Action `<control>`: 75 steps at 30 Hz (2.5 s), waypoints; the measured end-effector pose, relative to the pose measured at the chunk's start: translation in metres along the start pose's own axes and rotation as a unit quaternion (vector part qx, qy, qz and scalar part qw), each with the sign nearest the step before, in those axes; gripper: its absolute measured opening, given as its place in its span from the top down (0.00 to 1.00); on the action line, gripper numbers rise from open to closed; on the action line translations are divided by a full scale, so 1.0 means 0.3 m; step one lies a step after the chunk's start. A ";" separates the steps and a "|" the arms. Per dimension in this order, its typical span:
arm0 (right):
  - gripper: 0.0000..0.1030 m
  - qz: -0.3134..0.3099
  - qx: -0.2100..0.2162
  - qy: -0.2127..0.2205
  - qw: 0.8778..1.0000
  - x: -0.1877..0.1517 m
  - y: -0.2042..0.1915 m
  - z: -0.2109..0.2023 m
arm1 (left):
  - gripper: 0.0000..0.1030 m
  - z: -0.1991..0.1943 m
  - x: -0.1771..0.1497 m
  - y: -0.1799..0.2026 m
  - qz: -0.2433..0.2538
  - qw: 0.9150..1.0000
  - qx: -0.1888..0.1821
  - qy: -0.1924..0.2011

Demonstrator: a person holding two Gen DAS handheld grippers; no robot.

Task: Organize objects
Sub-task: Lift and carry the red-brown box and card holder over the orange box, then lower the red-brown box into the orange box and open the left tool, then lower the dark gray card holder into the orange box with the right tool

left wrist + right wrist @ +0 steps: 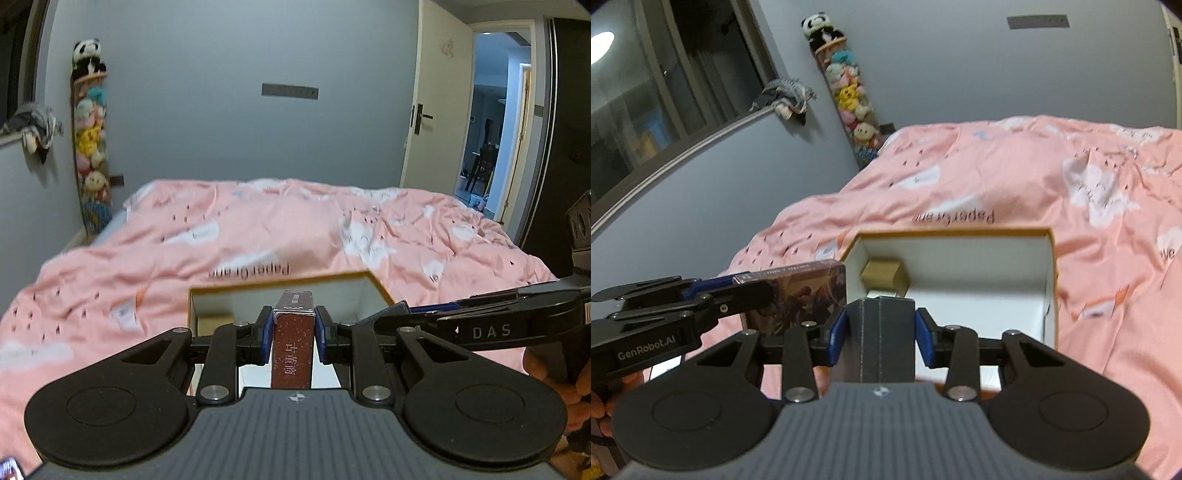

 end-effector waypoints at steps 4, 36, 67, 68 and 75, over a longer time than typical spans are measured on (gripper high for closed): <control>0.60 0.020 -0.021 -0.013 0.999 0.017 0.064 0.076 | 0.75 0.099 -0.006 -0.003 0.008 1.000 -0.004 -0.008; 0.60 0.119 -0.052 -0.141 0.981 -0.188 0.317 0.394 | 0.68 0.428 -0.370 0.039 0.177 0.947 -0.049 -0.264; 0.61 0.136 -0.056 -0.202 0.968 -0.234 0.311 0.547 | 0.56 0.458 -0.308 -0.096 0.020 0.971 -0.069 -0.226; 0.61 0.145 -0.050 -0.206 0.966 -0.240 0.304 0.552 | 0.56 0.464 -0.312 -0.094 0.026 0.971 -0.069 -0.227; 0.60 0.162 -0.036 -0.226 0.960 -0.253 0.311 0.555 | 0.56 0.519 -0.333 -0.110 0.017 0.967 -0.069 -0.245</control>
Point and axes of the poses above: each gripper's, at about its wrist camera, not at the fingertips, and z roughly the way its jaws point, y to its right, x to its top, the point moved 7 cm from there along z, roughly the way its jaws point, and after that the axes turned 10 degrees about y, right-handed, at the moved point
